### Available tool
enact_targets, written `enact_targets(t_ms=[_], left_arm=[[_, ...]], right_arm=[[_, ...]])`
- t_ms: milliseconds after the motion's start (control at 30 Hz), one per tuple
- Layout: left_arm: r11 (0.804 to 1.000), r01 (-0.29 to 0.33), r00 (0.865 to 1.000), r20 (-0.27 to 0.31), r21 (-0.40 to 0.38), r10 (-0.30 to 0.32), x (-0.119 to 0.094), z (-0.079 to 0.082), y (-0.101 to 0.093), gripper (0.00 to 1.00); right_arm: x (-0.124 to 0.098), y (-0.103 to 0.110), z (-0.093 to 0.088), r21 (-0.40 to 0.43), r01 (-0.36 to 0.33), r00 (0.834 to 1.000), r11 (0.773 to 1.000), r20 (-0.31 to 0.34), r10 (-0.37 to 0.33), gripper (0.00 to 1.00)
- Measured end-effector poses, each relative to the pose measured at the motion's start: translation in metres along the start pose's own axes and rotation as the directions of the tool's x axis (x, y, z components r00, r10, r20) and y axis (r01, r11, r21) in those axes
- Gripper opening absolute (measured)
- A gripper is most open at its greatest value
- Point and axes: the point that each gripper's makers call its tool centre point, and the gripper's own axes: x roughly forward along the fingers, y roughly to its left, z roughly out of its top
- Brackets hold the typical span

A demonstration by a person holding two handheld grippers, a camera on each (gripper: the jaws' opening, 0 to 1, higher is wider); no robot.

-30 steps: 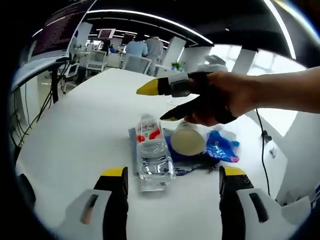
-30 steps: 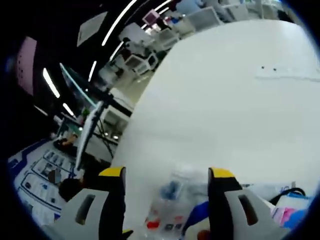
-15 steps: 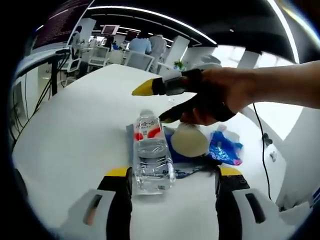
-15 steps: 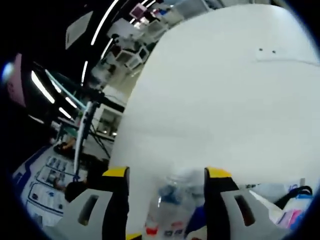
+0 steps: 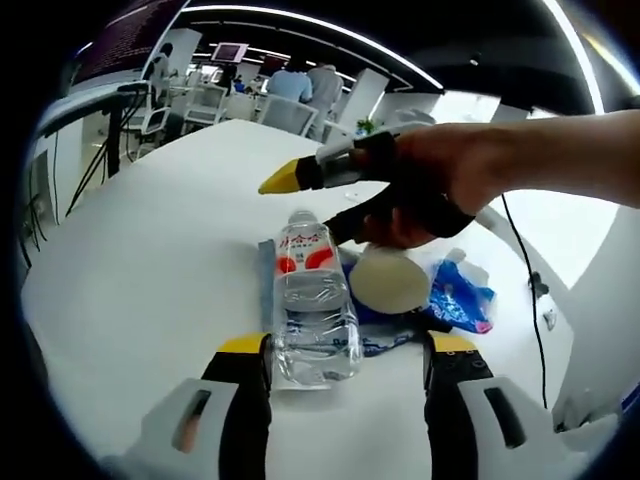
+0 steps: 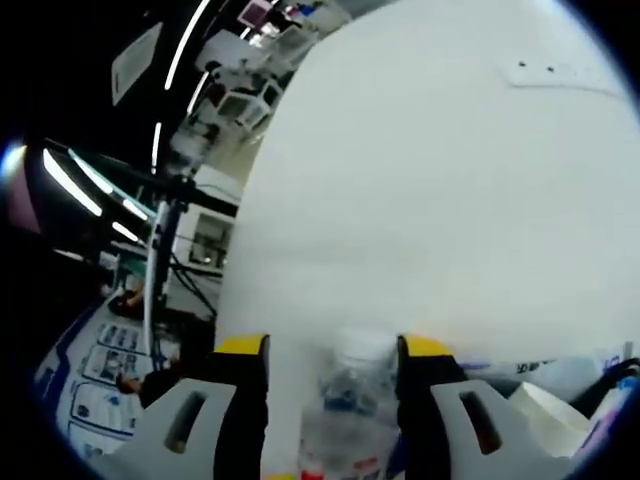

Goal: Arrange the tabletop items into an orderly group along one side of the table until the central work area is clear of visible clutter.

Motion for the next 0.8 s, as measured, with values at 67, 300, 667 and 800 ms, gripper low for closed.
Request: enact_targets(t_ms=[67, 300, 667, 800], left_arm=[[1.0, -0.006, 1.0, -0.008, 0.0, 0.006, 0.003, -0.001, 0.001, 0.58], [0.999, -0.023, 1.0, -0.011, -0.029, 0.022, 0.009, -0.005, 0.008, 0.51], [0.998, -0.038, 0.999, -0.017, -0.049, 0.037, 0.01, -0.006, 0.014, 0.45], [0.997, -0.048, 0.999, -0.016, -0.058, 0.048, 0.012, -0.005, 0.017, 0.43]], right_arm=[[0.003, -0.002, 0.001, -0.001, 0.008, 1.0, 1.0, -0.005, -0.008, 0.43], [0.002, -0.004, -0.003, -0.028, 0.037, 0.999, 0.999, -0.021, -0.037, 0.38], [0.001, -0.011, -0.006, -0.025, 0.062, 0.997, 0.998, -0.043, -0.063, 0.27], [0.001, -0.013, -0.007, -0.028, 0.072, 0.996, 0.997, -0.046, -0.073, 0.24]])
